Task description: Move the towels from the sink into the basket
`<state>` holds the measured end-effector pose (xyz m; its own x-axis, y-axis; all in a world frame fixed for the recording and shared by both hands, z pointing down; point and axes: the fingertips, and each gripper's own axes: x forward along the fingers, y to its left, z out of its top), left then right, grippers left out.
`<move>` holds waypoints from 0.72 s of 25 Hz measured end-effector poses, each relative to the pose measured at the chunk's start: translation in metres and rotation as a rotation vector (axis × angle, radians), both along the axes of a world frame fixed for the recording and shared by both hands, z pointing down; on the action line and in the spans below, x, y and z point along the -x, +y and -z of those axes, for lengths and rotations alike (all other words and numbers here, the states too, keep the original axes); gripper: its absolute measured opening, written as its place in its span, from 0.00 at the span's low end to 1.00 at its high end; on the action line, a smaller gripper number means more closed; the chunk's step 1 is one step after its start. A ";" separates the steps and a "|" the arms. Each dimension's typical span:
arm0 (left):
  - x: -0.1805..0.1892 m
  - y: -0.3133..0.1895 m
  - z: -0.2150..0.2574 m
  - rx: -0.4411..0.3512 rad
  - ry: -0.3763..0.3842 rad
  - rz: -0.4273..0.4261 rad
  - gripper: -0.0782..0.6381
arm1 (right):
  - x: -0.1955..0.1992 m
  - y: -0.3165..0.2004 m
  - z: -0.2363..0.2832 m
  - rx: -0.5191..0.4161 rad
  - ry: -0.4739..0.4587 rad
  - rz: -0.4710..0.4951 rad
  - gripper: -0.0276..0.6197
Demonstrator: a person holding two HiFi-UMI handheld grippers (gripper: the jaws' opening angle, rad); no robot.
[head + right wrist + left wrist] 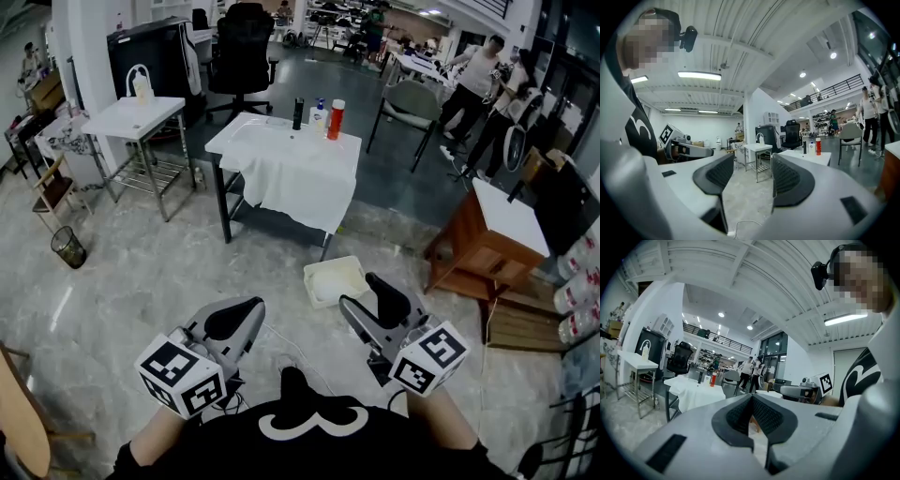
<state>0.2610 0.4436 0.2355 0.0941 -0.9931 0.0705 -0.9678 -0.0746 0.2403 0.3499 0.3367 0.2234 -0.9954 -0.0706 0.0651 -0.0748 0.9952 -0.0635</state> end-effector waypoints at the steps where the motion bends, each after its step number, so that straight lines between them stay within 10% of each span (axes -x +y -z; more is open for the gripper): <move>1: 0.005 -0.001 -0.001 0.000 0.004 0.009 0.12 | 0.005 -0.005 -0.002 -0.004 0.002 -0.007 0.42; 18: 0.130 -0.126 -0.038 0.042 0.048 0.085 0.12 | 0.131 -0.160 -0.052 0.039 0.058 -0.033 0.56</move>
